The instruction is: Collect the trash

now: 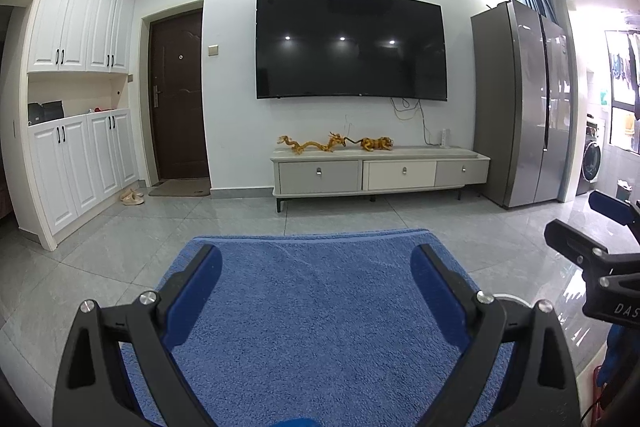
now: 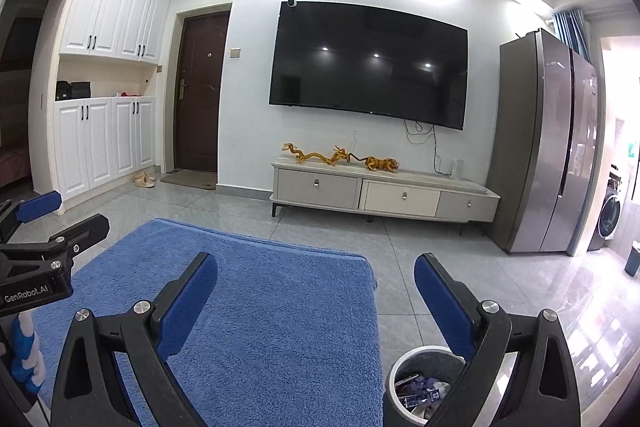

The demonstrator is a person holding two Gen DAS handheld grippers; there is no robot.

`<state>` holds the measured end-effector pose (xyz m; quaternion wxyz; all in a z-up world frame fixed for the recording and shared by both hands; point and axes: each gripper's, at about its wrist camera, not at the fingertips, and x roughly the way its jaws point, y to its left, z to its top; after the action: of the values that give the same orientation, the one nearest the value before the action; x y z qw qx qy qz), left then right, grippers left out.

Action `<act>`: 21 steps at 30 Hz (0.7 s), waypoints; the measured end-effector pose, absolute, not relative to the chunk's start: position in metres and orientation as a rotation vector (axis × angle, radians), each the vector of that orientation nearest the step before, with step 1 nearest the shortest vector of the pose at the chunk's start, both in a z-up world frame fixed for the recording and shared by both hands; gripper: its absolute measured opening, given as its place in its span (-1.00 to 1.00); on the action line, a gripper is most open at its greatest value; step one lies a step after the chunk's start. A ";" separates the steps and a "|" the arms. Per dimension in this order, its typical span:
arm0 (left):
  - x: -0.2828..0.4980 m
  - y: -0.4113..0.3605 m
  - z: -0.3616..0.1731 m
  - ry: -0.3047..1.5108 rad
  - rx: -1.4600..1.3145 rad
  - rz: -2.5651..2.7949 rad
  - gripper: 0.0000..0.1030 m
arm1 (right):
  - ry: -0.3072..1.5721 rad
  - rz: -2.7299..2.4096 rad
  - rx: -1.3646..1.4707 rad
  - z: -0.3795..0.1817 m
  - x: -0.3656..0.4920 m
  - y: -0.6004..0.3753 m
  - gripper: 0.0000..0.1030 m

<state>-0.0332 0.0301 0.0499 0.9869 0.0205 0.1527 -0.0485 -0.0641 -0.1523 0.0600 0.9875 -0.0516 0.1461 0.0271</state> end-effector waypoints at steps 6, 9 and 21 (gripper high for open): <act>-0.024 0.025 0.044 0.326 0.042 -0.106 0.86 | 0.298 0.026 -0.075 0.054 -0.061 -0.165 0.93; -0.021 0.024 0.039 0.334 0.038 -0.102 0.86 | 0.301 0.007 -0.062 0.052 -0.060 -0.171 0.93; -0.010 0.027 0.032 0.361 0.012 -0.090 0.86 | 0.316 -0.026 -0.038 0.047 -0.057 -0.181 0.93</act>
<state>-0.0101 0.0269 0.0317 0.9828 0.0060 0.1794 -0.0445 -0.0574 -0.1807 0.0471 0.9873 -0.0189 0.1574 -0.0128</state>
